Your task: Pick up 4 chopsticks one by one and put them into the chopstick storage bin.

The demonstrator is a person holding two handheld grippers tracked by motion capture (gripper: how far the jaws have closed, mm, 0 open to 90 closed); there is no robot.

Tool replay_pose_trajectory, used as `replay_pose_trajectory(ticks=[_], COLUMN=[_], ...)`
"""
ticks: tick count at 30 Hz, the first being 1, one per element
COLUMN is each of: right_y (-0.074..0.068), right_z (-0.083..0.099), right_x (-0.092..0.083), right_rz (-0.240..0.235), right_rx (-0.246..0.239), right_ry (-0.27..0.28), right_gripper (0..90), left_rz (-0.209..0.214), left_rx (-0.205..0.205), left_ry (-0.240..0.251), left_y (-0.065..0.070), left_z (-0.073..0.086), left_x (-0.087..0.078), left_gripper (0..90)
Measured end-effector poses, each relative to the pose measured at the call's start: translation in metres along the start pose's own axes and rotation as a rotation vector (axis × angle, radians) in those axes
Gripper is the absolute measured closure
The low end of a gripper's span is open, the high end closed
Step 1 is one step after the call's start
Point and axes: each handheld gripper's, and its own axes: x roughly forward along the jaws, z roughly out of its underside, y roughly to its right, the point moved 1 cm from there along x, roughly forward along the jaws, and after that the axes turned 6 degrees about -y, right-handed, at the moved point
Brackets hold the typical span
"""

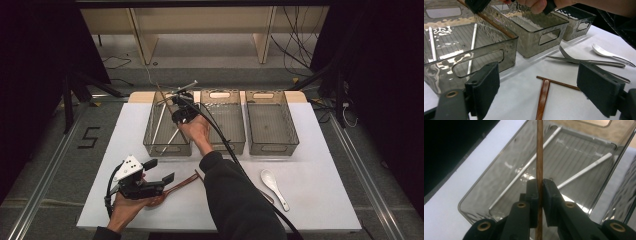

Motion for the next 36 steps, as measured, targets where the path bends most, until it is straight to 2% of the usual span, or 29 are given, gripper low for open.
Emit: replay_pose_trajectory(ticks=[1,7,11,17,22,29,33,36], right_y=[0.000,0.002,0.004,0.006,0.005,0.007,0.004,-0.001], right_z=[0.000,0.003,0.005,0.017,0.036,0.069,0.091,0.109], right_x=[0.001,-0.002,-0.011,-0.035,-0.055,-0.075,-0.084,-0.088], right_rz=[0.002,-0.026,-0.046,-0.079,-0.085,-0.094,-0.093,-0.069], right_rx=[0.001,0.011,-0.003,-0.062,-0.141,-0.186,-0.219,-0.244], right_ry=[-0.003,-0.008,-0.003,0.001,-0.021,-0.054,-0.080,-0.098], right_gripper=[75.7,57.0,50.5,41.7,37.3,33.0,32.2,31.7], left_rz=[0.000,-0.002,-0.002,-0.005,-0.006,-0.011,-0.013,-0.015], left_rx=[-0.001,0.003,-0.001,-0.004,-0.010,-0.016,-0.021,-0.019], left_ry=[-0.001,-0.006,-0.003,0.000,-0.003,-0.006,-0.002,-0.003], left_y=[0.000,0.000,0.000,-0.001,-0.003,-0.003,-0.004,-0.004], left_z=[0.000,0.000,0.000,0.000,0.000,0.001,0.001,0.001], left_x=[0.000,0.000,0.000,0.000,0.000,0.000,0.000,0.000], left_gripper=[18.1,18.0,18.0,17.8,17.7,17.7,17.6,17.6])
